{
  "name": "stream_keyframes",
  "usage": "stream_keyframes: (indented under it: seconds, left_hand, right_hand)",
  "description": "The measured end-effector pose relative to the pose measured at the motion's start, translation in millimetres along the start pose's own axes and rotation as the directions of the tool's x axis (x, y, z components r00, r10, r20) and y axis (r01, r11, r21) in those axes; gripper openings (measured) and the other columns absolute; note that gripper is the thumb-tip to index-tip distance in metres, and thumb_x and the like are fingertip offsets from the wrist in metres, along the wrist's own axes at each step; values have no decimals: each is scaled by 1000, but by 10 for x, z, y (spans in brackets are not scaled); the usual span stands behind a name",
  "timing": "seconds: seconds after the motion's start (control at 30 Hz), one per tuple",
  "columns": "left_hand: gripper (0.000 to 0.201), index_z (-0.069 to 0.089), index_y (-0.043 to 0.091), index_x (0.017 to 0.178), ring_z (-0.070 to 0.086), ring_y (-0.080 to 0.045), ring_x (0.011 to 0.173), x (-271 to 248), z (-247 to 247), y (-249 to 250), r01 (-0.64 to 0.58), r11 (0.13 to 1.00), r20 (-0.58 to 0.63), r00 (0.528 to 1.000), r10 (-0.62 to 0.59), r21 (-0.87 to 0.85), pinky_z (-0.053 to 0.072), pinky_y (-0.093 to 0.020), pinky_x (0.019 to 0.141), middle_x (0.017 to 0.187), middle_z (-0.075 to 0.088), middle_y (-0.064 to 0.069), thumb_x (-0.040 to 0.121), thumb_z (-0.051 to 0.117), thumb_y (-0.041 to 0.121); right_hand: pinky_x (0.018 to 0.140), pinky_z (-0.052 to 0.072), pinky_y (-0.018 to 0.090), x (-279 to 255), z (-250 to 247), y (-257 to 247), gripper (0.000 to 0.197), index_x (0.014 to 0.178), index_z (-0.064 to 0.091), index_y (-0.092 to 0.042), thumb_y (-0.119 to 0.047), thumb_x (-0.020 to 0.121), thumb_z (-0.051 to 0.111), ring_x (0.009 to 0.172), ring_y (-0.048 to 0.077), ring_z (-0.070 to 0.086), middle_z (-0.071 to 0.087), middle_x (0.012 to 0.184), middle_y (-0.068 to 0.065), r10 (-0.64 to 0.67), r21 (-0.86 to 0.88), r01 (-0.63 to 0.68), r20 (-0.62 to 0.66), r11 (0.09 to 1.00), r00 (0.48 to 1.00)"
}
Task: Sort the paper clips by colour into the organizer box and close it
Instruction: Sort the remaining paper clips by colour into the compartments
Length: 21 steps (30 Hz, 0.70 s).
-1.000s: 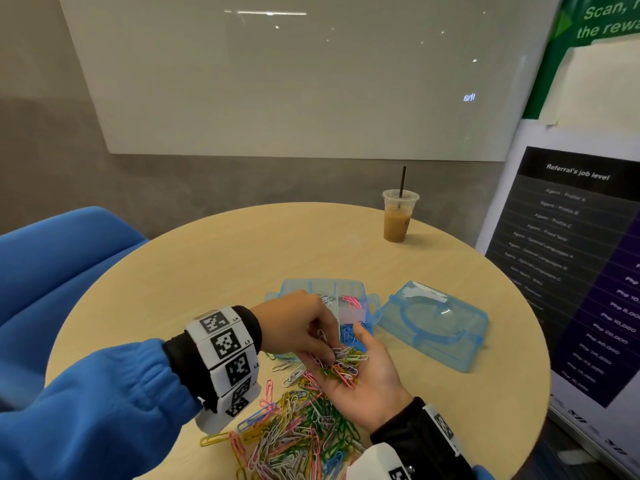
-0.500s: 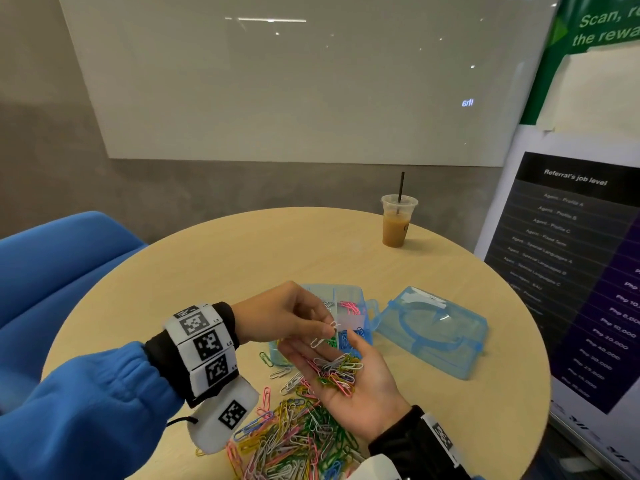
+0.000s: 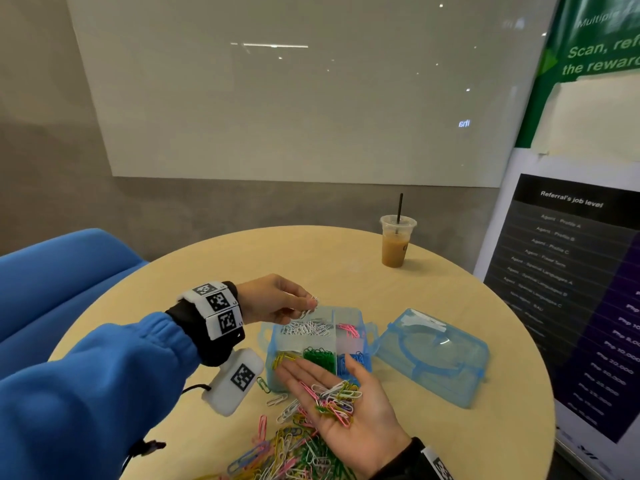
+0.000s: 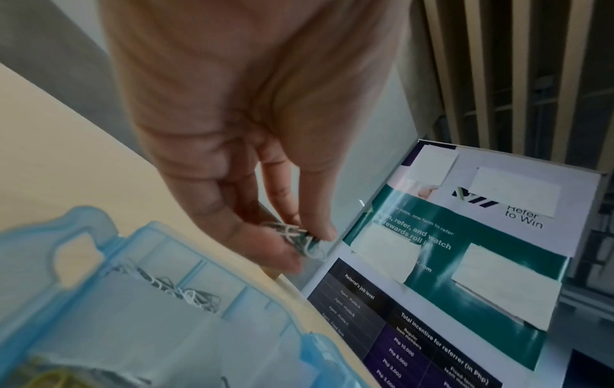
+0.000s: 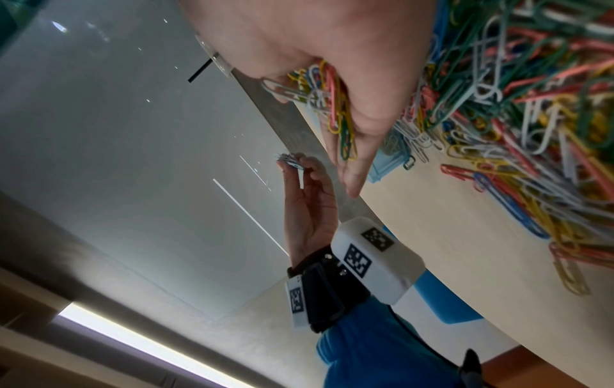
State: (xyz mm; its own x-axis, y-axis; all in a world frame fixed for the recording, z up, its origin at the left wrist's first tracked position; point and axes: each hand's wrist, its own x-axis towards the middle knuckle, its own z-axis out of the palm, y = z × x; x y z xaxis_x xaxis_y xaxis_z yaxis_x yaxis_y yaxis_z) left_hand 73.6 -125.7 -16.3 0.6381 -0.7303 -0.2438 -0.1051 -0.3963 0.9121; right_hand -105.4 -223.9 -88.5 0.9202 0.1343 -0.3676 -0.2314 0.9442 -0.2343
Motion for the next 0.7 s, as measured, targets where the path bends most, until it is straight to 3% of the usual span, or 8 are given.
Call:
stream_keyframes:
  seconds: [0.13, 0.2, 0.3, 0.33, 0.47, 0.7]
  left_hand:
    - [9, 65, 6, 90, 69, -13, 74, 2, 51, -34, 28, 998, 6, 1000, -28, -48, 54, -15, 61, 81, 66, -9, 88, 68, 15]
    - [12, 66, 5, 90, 71, -14, 73, 5, 98, -49, 12, 999, 6, 1000, -12, 32, 54, -17, 62, 75, 68, -8, 86, 71, 14]
    - [15, 69, 5, 90, 68, -8, 62, 18, 146, -54, -21, 968, 27, 1000, 15, 249, 52, -17, 61, 67, 71, -1, 83, 75, 17]
    - [14, 70, 6, 89, 66, -6, 60, 29, 158, -50, -33, 950, 40, 999, 22, 310, 52, -17, 61, 65, 71, 3, 83, 76, 16]
    - [14, 74, 4, 92, 67, -3, 61, 73, 192, -23, -72, 890, 71, 996, 45, 450, 53, -18, 66, 65, 71, 3, 82, 77, 13]
    - [14, 75, 3, 92, 68, -4, 61, 118, 148, -7, -85, 884, 47, 996, 72, 459, 56, -19, 67, 67, 71, 3, 82, 77, 13]
  right_hand:
    - [76, 48, 63, -4, 6, -8, 72, 122, 48, 25, -43, 99, 40, 103, 60, 55, 53, 122, 43, 1, 8, -1, 10, 1000, 1000]
    - [79, 49, 61, -3, 1, -9, 72, 121, 48, 25, -43, 99, 39, 99, 60, 59, 53, 123, 43, 3, 2, -3, 11, 1000, 1000]
    - [95, 49, 51, -7, 2, 0, 73, 121, 48, 25, -44, 100, 39, 100, 60, 58, 53, 123, 43, 19, -12, -19, -1, 1000, 1000]
    - [94, 49, 52, -10, 7, 4, 72, 121, 48, 25, -43, 100, 39, 102, 60, 57, 53, 123, 43, 22, -12, -22, -5, 1000, 1000]
    - [72, 48, 67, -11, 29, 21, 71, 122, 46, 26, -41, 100, 41, 103, 64, 52, 52, 121, 45, 21, 16, -21, 0, 1000, 1000]
    - [72, 46, 69, 9, 16, 21, 71, 117, 47, 28, -41, 101, 40, 100, 66, 51, 52, 119, 47, 26, 63, -27, 19, 998, 999]
